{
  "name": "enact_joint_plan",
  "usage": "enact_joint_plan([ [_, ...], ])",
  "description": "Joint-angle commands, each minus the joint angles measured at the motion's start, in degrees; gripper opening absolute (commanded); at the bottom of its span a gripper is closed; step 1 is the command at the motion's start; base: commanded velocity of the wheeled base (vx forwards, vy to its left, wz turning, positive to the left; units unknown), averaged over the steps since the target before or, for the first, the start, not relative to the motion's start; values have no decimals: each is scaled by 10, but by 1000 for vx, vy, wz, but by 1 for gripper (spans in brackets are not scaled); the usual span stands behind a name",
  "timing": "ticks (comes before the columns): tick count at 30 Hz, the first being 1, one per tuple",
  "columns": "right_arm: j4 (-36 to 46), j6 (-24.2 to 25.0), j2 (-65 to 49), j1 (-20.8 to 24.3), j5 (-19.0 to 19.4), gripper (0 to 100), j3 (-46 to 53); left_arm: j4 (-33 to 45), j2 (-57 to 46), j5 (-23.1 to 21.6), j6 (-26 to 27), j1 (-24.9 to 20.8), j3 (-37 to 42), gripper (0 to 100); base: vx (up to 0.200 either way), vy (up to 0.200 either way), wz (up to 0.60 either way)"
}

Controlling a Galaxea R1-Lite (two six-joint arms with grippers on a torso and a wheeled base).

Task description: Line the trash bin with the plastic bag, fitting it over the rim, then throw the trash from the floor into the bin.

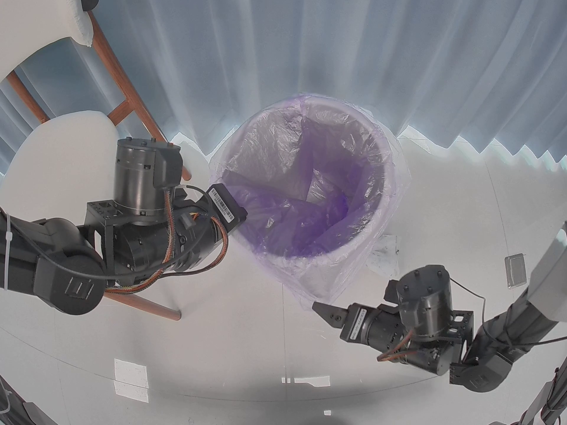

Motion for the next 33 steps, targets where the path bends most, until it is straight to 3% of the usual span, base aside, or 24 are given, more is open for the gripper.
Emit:
enact_joint_plan([
  [1,-10,-53,-128,44,19,100,142,0,0,-5,8,4,0,0,0,0,0],
  [5,-88,-116,-216,35,75,100,271,0,3,-21,54,4,2,0,0,0,0],
  [8,-116,-147,-266,-4,117,100,310,-1,5,-33,89,4,1,0,0,0,0],
  [11,-116,-158,-320,-86,152,100,308,-2,6,-68,151,14,0,0,0,0,0],
  [14,-116,-160,-347,-127,182,100,304,-3,6,-88,195,22,0,0,0,0,0],
  [15,-113,-160,-371,-160,208,100,297,-4,6,-108,244,34,0,0,0,0,0],
  [17,-113,-160,-384,-192,223,100,290,-6,10,-135,287,45,0,0,0,0,0],
  [21,-115,-165,-383,-205,225,100,286,-7,17,-175,338,64,0,0,0,0,0],
  [24,-113,-177,-380,-205,224,100,282,-8,23,-175,387,66,1,0,0,0,0],
  [33,-115,-177,-343,-205,225,100,254,-7,20,-154,396,45,5,0,0,0,0],
])
